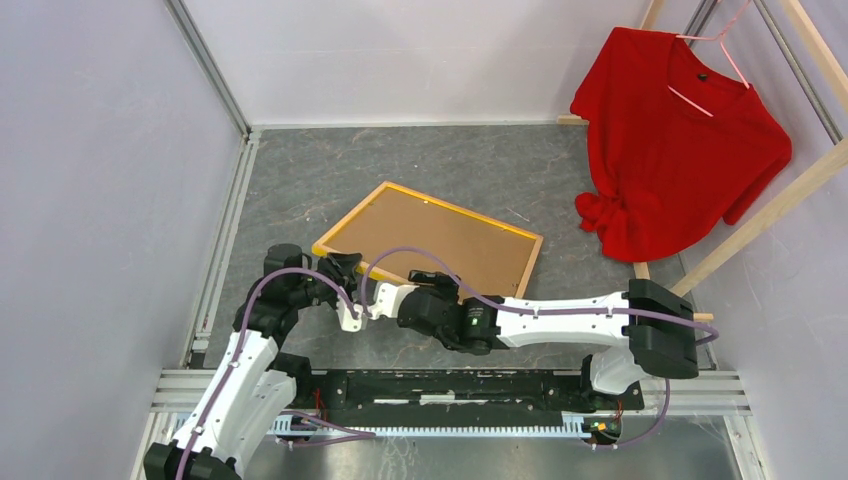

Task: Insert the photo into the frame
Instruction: Turn over the photo frame at the center of the board.

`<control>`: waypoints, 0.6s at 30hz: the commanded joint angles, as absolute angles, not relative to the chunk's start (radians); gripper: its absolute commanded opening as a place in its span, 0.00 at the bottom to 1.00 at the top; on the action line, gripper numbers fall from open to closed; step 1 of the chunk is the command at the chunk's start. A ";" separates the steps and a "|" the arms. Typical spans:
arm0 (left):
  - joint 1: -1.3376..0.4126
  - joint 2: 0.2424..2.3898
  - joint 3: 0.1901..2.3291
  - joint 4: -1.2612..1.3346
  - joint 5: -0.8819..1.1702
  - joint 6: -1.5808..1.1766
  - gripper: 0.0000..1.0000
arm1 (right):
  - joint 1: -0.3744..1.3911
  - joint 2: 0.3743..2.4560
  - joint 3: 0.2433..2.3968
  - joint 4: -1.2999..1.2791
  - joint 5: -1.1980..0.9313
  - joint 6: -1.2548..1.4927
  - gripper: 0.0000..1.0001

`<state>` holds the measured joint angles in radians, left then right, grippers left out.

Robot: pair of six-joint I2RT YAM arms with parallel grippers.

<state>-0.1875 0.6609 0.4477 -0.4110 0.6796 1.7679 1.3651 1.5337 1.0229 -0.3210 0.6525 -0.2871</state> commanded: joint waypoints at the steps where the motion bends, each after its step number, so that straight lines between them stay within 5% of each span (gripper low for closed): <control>1: -0.189 0.651 0.502 -0.350 0.677 1.730 0.31 | 1.365 1.493 0.985 -0.189 0.766 -0.316 0.64; 4: -0.189 0.652 0.500 -0.351 0.675 1.737 0.38 | 1.365 1.456 0.976 -0.161 0.767 -0.315 0.53; 9: -0.189 0.627 0.494 -0.311 0.678 1.695 0.98 | 1.365 1.402 0.980 -0.126 0.781 -0.316 0.39; 13: -0.189 0.595 0.514 -0.272 0.668 1.619 1.00 | 1.354 1.379 1.037 -0.132 0.784 -0.308 0.27; 18: -0.187 0.619 0.639 -0.190 0.574 1.230 1.00 | 1.275 1.410 1.224 -0.241 0.685 -0.246 0.27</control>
